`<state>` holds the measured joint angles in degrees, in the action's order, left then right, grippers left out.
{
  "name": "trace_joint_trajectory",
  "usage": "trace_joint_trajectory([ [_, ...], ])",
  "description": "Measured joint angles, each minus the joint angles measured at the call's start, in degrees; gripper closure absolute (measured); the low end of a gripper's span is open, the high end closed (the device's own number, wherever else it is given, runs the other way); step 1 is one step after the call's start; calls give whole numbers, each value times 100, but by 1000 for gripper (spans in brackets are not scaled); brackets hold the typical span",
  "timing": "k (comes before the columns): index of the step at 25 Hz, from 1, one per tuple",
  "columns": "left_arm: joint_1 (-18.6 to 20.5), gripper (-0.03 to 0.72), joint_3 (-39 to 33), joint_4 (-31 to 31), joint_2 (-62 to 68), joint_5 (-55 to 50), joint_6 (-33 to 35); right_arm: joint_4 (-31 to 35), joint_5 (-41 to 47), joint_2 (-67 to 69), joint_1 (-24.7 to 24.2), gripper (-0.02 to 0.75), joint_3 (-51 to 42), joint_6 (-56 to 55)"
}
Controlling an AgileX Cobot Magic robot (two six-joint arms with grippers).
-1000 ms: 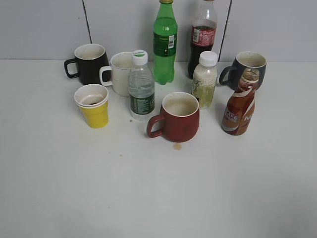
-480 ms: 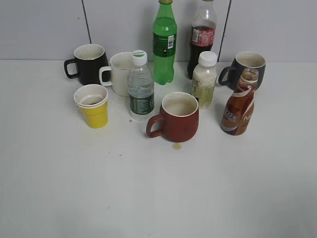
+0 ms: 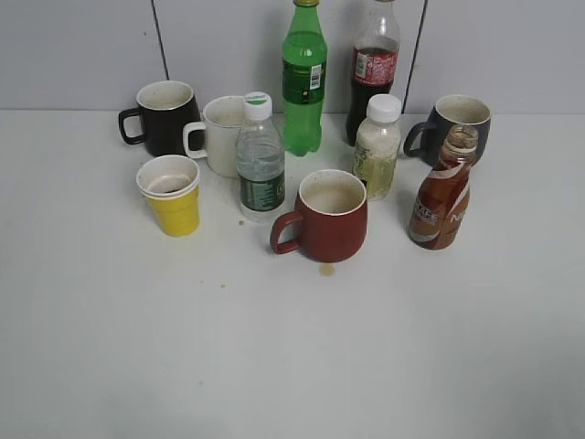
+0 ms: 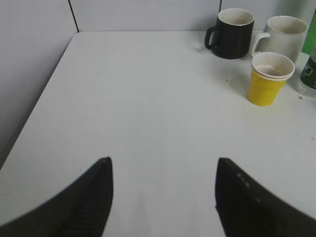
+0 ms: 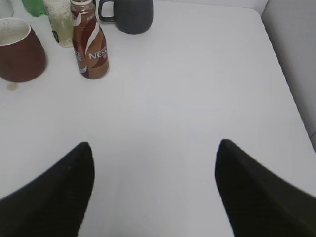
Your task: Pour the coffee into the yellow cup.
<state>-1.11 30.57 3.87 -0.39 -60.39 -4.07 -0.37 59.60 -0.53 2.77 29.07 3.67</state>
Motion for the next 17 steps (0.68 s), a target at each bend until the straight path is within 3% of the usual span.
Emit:
trace_joint_trajectory([
  [17,0,199,0,0,0,0,0,0,0,0,0,165,0,0],
])
